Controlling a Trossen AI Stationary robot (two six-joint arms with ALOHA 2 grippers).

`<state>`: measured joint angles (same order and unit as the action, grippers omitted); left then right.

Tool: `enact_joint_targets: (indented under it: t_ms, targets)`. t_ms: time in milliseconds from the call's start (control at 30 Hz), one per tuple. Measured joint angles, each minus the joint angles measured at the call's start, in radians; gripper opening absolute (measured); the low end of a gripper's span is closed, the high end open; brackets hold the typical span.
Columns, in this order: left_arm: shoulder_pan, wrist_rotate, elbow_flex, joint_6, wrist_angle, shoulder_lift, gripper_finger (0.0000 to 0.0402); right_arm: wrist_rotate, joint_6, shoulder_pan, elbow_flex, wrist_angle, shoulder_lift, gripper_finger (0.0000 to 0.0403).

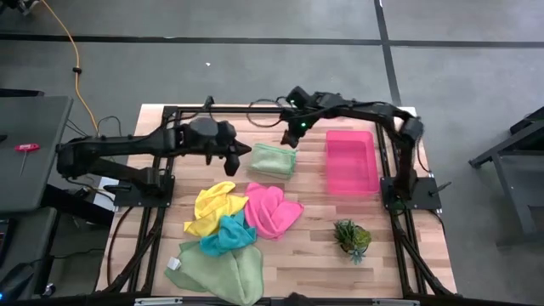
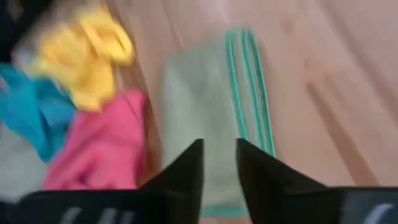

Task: Fold microfiber towels
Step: Fold the top light green microfiber cloth

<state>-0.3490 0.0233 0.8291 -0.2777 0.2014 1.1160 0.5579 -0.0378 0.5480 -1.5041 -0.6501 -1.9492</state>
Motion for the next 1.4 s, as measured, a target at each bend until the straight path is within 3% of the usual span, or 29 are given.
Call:
enact_joint_targets:
  t_ms: [233,367,667,833,1133,1400]
  targets:
    - [0.116,-0.143,0.002,-0.088,-0.018,-0.065,0.0,-0.022,0.194,-0.007,-0.21,-0.169,-0.207,0.0209]
    - [0.15,-0.177,0.002,-0.114,-0.018,-0.072,0.0,-0.09,0.231,-0.017,-0.256,-0.173,-0.263,0.024]
    - [0.174,-0.188,0.002,-0.14,0.011,-0.071,0.0,-0.134,0.256,-0.067,-0.265,-0.163,-0.289,0.0243]
    - [0.174,-0.193,0.002,-0.14,0.012,-0.071,0.0,-0.288,0.255,-0.115,-0.264,-0.185,-0.289,0.0243]
    - [0.174,-0.188,0.002,-0.14,0.012,-0.071,0.0,-0.451,0.166,-0.163,-0.264,-0.202,-0.287,0.0243]
    - [0.174,-0.183,0.001,-0.14,0.016,-0.071,0.0,-0.458,0.214,-0.163,-0.313,-0.287,-0.207,0.0243]
